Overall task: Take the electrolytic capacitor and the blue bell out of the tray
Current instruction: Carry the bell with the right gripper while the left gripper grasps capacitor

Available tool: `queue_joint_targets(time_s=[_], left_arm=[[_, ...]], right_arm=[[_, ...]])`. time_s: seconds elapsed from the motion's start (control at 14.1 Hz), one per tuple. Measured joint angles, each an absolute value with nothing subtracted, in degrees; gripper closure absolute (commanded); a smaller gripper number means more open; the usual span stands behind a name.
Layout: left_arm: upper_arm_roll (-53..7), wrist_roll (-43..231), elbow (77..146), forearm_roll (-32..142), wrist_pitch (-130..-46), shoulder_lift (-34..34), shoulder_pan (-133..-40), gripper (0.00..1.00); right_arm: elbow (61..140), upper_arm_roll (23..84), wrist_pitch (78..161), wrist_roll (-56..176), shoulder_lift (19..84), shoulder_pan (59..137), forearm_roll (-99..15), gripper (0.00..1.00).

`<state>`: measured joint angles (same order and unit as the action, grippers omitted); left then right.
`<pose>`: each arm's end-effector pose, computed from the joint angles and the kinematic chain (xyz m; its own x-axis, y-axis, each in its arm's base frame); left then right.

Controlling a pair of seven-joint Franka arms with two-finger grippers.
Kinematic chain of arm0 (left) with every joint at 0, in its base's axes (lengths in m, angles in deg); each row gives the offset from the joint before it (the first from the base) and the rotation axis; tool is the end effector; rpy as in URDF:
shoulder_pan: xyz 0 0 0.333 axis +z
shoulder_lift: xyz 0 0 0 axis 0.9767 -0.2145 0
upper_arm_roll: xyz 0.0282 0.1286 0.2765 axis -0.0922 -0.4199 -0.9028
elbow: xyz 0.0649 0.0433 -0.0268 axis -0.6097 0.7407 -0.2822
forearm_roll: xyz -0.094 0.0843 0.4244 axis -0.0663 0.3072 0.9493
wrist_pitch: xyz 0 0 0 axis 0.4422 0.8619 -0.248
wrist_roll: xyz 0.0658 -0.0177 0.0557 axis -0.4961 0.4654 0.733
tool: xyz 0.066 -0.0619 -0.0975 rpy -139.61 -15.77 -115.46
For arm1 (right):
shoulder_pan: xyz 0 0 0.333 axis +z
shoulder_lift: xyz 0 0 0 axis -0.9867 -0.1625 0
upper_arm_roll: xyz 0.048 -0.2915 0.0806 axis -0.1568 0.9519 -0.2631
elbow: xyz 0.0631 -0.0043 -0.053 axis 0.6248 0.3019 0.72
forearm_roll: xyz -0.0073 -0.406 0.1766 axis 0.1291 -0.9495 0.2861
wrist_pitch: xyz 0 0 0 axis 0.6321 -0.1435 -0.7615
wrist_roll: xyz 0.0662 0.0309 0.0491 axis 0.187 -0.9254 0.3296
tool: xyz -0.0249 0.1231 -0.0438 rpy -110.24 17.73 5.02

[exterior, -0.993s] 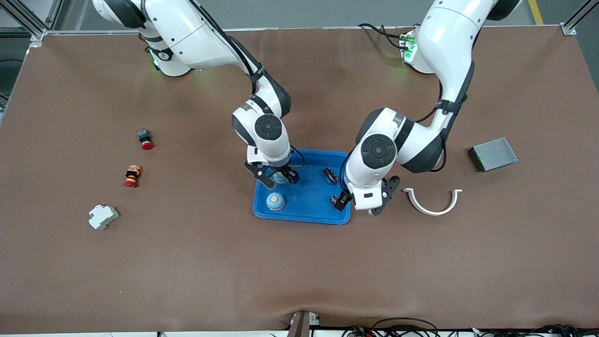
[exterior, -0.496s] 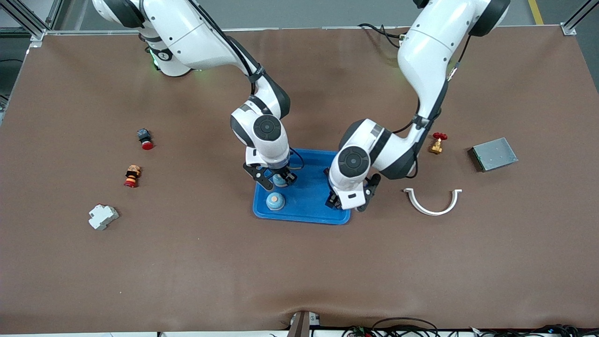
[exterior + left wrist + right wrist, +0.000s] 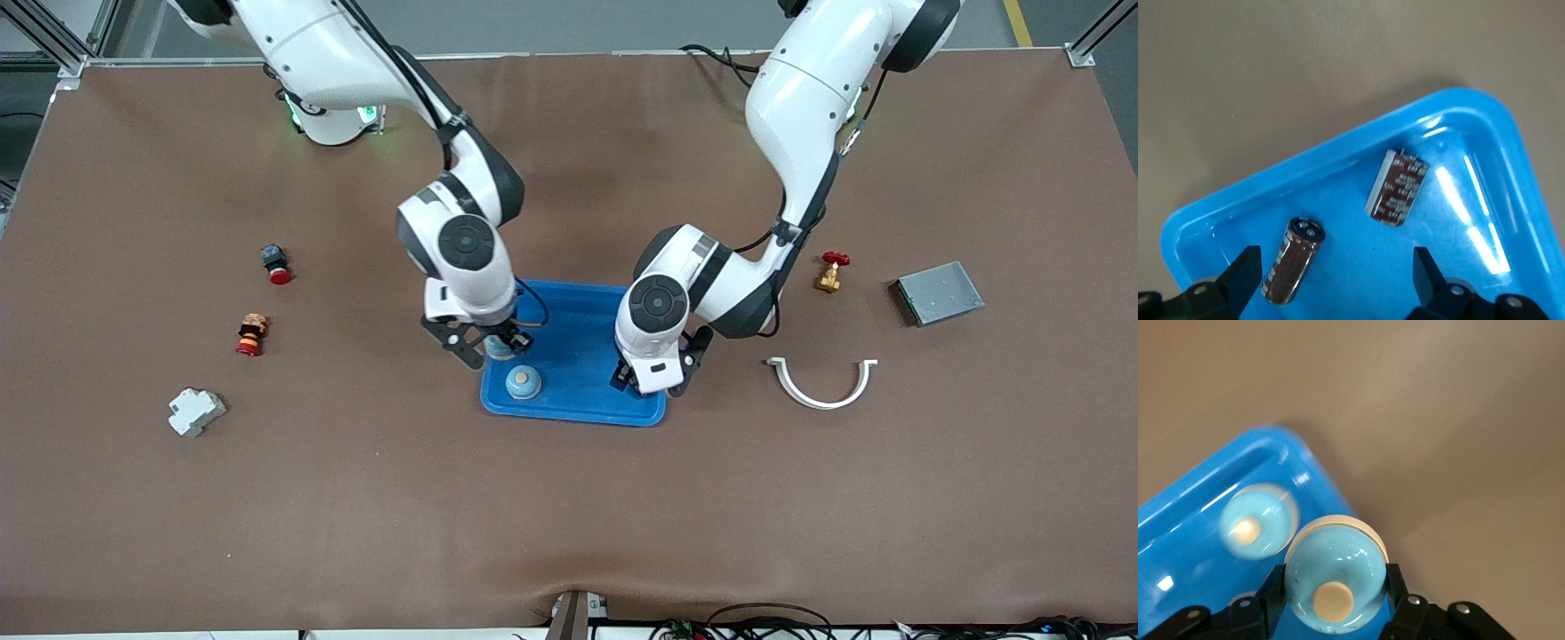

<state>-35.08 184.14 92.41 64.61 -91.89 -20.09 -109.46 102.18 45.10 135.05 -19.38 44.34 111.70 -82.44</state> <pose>0.6004 -0.4515 0.1581 0.5009 0.8638 -0.0548 0.8586 -0.5039 -0.0949 0.5805 0.3894 0.2031 0.7858 -0.6181 0.0223 -0.6183 -0.7860 0.0025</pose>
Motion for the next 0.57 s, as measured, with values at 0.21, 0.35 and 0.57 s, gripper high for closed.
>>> queue_joint_targets(time_s=[0.21, 0.35, 0.57], left_arm=[[-35.1, 184.2, 92.4, 64.6, -91.9, -20.6, -111.2, 0.0], [-35.1, 184.5, 92.4, 64.6, -91.9, -20.8, -112.0, 0.0], [-35.2, 184.5, 92.6, 64.6, -91.9, -21.6, -112.1, 0.0]], right_arm=[[112.9, 45.2, 137.4, -5.9, 51.8, 104.3, -81.4, 1.0], [120.2, 45.3, 140.3, 3.8, 56.4, 99.0, -79.8, 1.0], [126.6, 45.3, 142.1, 14.1, 60.4, 93.1, -79.4, 1.0]])
